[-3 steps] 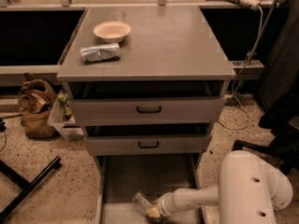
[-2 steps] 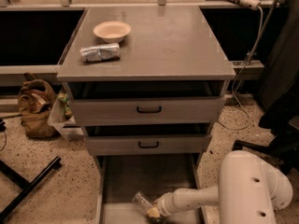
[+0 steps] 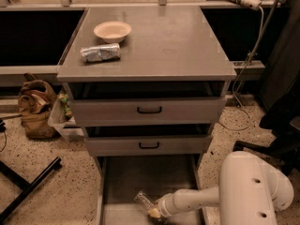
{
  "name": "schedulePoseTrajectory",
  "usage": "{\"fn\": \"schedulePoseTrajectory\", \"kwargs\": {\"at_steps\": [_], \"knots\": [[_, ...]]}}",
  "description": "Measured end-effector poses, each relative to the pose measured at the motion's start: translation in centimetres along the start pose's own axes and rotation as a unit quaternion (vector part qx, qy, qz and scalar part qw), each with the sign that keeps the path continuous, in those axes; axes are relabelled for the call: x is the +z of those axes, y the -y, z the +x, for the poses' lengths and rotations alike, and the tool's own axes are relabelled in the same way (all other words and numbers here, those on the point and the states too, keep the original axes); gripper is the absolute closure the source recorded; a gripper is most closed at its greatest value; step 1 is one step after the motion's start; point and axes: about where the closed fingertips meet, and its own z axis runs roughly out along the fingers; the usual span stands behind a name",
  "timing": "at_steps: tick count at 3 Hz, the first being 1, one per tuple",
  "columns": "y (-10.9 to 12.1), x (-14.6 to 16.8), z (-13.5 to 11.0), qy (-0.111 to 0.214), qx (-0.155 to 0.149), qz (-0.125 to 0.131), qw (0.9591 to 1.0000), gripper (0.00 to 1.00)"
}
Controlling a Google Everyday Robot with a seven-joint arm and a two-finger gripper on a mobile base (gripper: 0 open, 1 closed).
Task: Place water bottle into bottom drawer
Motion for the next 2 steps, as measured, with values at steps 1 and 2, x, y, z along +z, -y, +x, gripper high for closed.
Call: {"fn": "schedulePoseTrajectory", "kwargs": {"at_steps": [1, 2], "knots": [[0.0, 0.0, 0.0, 0.0, 0.0, 0.0, 1.0, 0.1], [-0.01, 0.01, 0.0, 0.0, 0.0, 0.0, 1.0, 0.0]]}}
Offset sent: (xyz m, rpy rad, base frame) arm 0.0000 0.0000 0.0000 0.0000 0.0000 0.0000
